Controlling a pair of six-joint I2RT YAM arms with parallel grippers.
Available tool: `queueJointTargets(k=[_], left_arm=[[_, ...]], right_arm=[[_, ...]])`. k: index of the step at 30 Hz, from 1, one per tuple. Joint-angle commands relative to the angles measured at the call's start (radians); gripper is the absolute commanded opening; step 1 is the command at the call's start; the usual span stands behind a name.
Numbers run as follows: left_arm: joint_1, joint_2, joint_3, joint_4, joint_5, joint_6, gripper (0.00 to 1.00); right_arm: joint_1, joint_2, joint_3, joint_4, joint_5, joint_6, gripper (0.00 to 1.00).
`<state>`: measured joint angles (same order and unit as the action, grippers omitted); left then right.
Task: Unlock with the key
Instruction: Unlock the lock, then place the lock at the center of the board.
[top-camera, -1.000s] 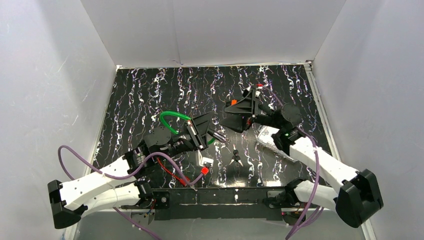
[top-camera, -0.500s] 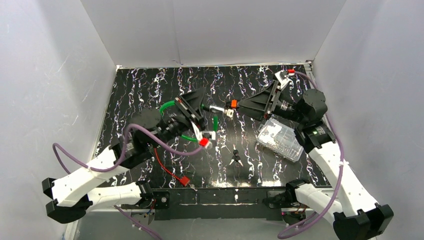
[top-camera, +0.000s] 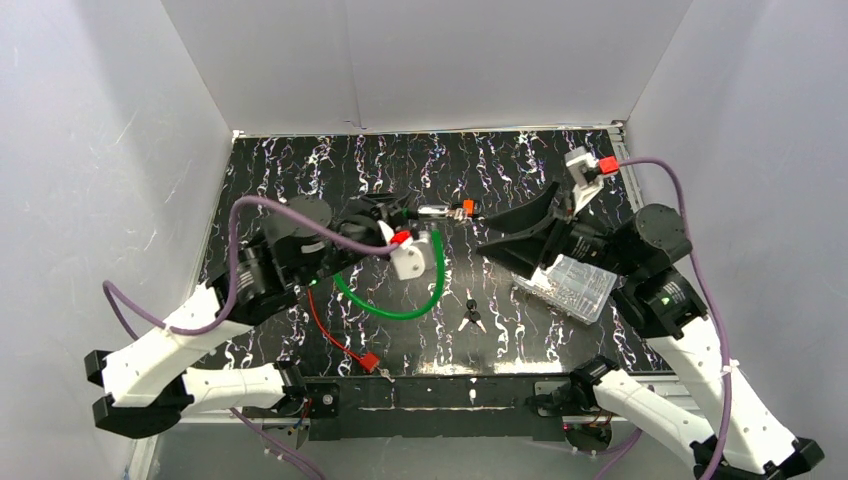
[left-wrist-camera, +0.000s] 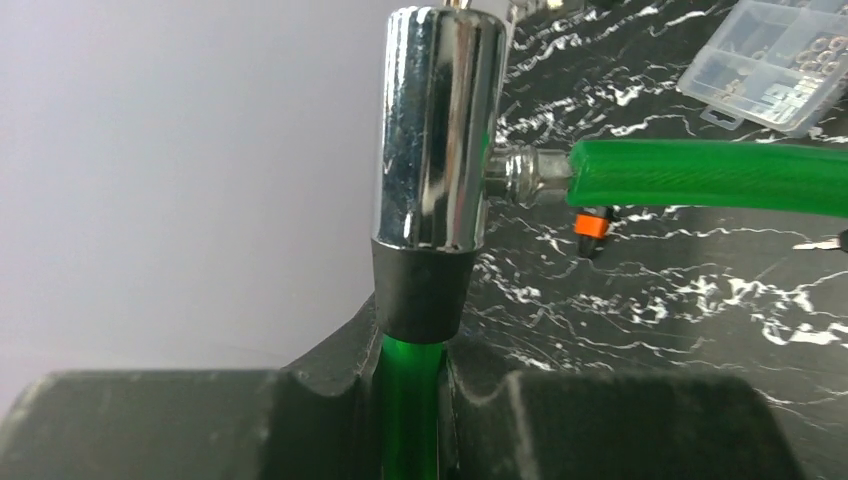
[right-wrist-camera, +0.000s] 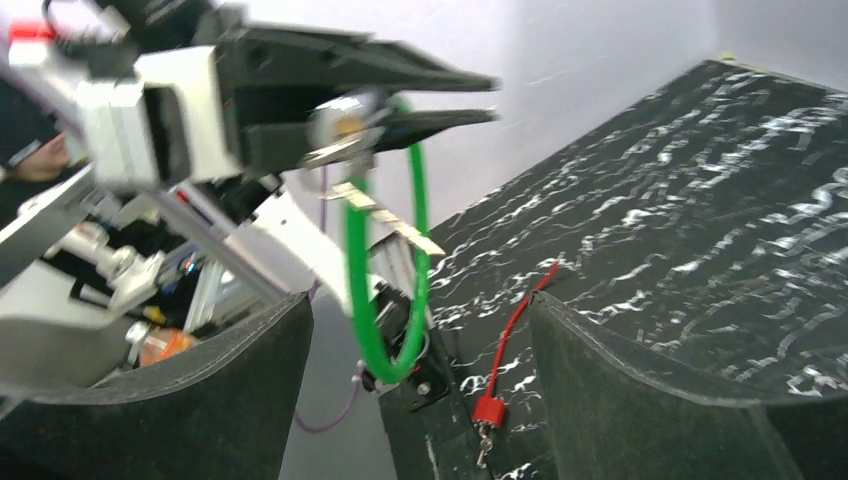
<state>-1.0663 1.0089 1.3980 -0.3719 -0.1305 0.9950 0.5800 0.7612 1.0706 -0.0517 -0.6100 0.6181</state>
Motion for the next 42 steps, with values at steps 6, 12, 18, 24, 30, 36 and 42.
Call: queueJointTargets(k=[6,12,18,24,30,36,42], left_arm=[[0.021,0.087,0.141,-0.050,-0.067,-0.243,0.00],[0.022,0.090,0.136,-0.038,-0.068,-0.234,0.00],[0.021,0.078,0.131,-0.025,-0.076,-0.203,0.00],[0.021,0.060,0.122,-0.014,-0.073,-0.197,0.00],[0.025,0.051,0.105,0.022,-0.113,-0.168,0.00],[0.070,0.060,0.066,0.037,-0.147,-0.169,0.00],[0.390,0.120,0.032,0.006,-0.011,-0.277,0.00]], right_arm=[[0.218,0.023,-0.027,0.172,0.095,-0.091,0.86],[0.282,0.096,-0.021,0.208,0.164,-0.082,0.67],[0.328,0.182,0.018,0.183,0.224,-0.063,0.39],[0.358,0.210,0.003,0.216,0.287,-0.053,0.24],[0.379,0.162,-0.060,0.204,0.360,-0.041,0.01],[0.380,0.100,-0.131,0.183,0.443,-0.037,0.01],[0.380,0.074,-0.226,0.144,0.559,-0.041,0.01]])
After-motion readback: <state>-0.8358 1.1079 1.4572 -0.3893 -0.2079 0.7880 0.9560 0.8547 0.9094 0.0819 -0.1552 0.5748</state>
